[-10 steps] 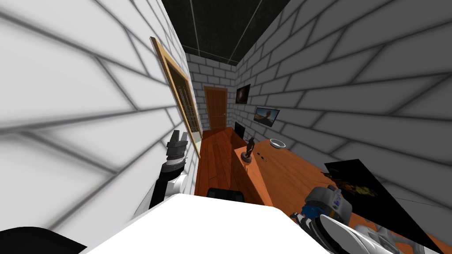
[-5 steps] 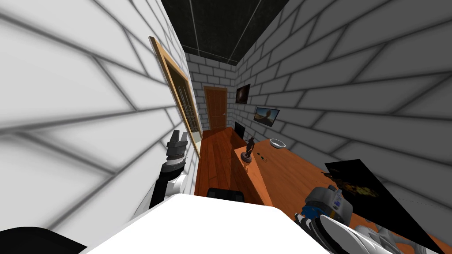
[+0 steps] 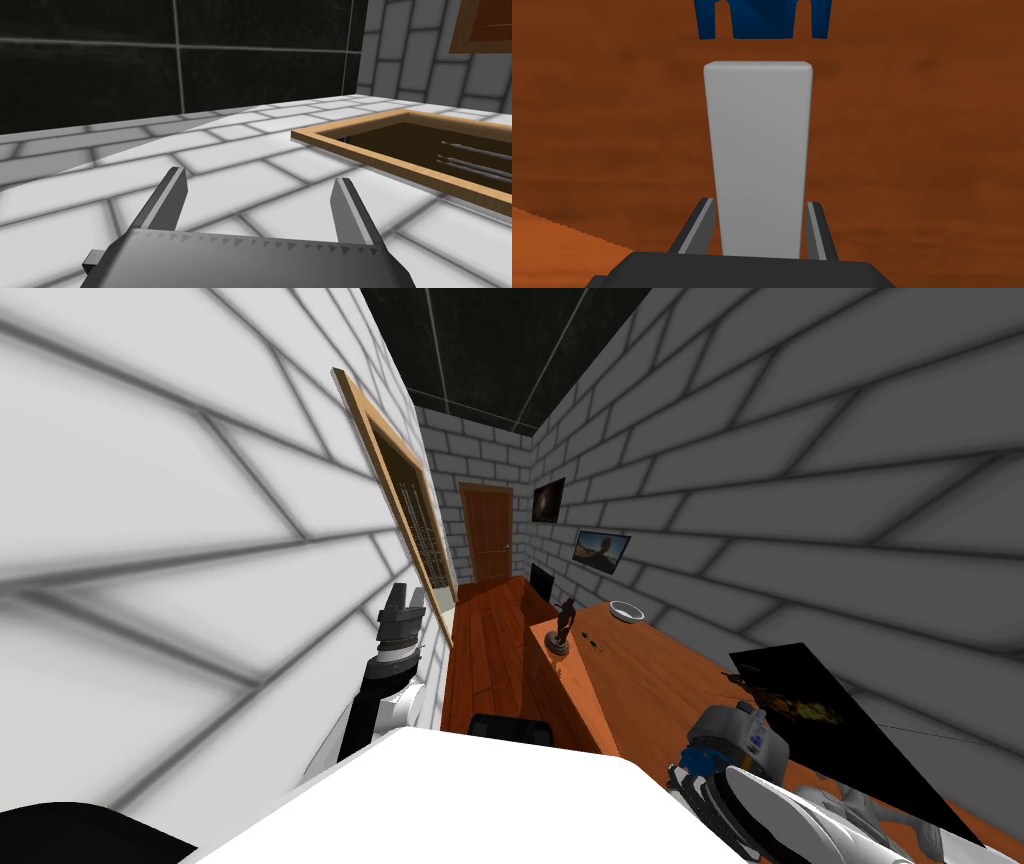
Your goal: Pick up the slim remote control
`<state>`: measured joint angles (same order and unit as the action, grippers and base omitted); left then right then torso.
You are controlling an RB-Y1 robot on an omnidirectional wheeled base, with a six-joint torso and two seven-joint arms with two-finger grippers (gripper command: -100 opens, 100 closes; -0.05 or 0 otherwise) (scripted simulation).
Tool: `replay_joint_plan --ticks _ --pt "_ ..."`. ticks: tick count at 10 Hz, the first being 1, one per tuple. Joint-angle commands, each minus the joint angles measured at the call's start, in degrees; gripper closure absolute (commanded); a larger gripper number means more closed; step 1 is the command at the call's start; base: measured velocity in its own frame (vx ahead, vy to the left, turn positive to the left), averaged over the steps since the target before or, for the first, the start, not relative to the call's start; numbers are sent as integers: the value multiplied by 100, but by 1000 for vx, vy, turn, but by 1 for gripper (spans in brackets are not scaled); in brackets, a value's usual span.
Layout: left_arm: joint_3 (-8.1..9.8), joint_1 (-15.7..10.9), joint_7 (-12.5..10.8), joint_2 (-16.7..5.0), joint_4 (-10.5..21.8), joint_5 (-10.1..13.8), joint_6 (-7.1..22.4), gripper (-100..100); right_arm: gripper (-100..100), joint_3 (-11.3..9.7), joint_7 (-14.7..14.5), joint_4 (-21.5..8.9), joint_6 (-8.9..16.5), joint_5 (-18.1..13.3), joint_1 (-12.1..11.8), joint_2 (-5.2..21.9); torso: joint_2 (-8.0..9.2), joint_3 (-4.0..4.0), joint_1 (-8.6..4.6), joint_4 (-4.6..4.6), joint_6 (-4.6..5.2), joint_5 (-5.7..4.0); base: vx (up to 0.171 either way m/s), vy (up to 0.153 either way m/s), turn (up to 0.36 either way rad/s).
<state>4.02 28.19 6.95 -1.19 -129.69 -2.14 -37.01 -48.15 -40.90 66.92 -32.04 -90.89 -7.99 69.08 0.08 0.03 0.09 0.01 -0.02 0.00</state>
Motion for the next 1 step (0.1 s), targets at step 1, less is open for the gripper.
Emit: replay_joint_plan --ticks 1 --pt "0 0 0 0 0 0 0 0 0 0 0 0 0 0 0 0 0 0 0 0 0 0 0 0 0"
